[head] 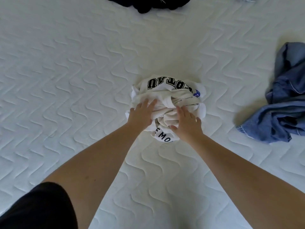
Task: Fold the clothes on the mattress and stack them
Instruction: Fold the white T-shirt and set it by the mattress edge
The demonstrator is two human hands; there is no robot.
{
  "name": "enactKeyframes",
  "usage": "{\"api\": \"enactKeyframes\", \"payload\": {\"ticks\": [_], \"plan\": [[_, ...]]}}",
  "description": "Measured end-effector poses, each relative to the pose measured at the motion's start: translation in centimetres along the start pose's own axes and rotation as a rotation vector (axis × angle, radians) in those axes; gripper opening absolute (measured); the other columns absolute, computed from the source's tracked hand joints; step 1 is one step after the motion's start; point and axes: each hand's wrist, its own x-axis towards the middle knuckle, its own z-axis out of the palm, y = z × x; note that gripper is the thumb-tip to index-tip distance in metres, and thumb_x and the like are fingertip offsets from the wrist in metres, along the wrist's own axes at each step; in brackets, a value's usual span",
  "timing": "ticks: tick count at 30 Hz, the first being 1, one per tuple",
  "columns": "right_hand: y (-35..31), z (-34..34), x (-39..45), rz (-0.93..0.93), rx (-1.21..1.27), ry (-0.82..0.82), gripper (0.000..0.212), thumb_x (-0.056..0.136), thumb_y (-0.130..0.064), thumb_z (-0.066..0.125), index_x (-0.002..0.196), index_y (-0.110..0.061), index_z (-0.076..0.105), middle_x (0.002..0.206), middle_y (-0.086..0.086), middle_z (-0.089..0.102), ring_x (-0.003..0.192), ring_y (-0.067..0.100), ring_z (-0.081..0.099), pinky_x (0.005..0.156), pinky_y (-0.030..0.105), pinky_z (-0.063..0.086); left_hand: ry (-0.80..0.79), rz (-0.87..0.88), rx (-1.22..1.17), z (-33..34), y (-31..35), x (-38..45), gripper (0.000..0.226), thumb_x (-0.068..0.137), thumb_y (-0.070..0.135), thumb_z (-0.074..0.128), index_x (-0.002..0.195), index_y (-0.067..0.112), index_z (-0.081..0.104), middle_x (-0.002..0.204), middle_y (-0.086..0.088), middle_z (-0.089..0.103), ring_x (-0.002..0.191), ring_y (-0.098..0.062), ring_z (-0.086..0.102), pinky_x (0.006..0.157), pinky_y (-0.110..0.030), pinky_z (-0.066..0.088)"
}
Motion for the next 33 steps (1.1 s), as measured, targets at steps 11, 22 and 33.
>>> {"api": "enactKeyframes", "payload": {"ticks": [11,22,33], "plan": [[1.3,1.3,-4.3,0.051,0.184,-0.038,0.031,0.099,-0.019,0.047,0.130,-0.014,0.049,0.128,0.005,0.052,0.110,0.026,0.053,0.092,0.041,0.044,0.120,-0.138,-0.385,0.4,0.7,-6.5,0.026,0.092,0.015,0.043,0.117,0.014,0.050,0.092,-0.004,0.059,0.086,-0.029,0.058,0.076,-0.039,0.045],[1.8,-4.1,-17.2,-0.190,0.208,0.174,0.022,0.076,-0.001,0.068,0.095,-0.007,0.060,0.091,0.003,0.059,0.079,0.024,0.056,0.080,0.038,0.042,0.135,-0.074,-0.767,-6.1,-0.3,-21.3,0.019,0.085,0.039,0.067,0.094,0.034,0.050,0.071,0.010,0.060,0.061,-0.009,0.059,0.045,-0.024,0.046],[-3.5,-0.7,-25.2,-0.143,0.089,0.180,0.083,0.082,-0.035,0.074,0.151,-0.019,0.030,0.141,0.010,0.040,0.128,0.027,0.040,0.105,0.040,0.031,0.198,0.024,-1.028,-8.7,-3.0,-35.8,0.053,0.079,-0.001,0.068,0.089,0.050,0.058,0.069,0.026,0.060,0.056,0.004,0.054,0.045,-0.007,0.040]]}}
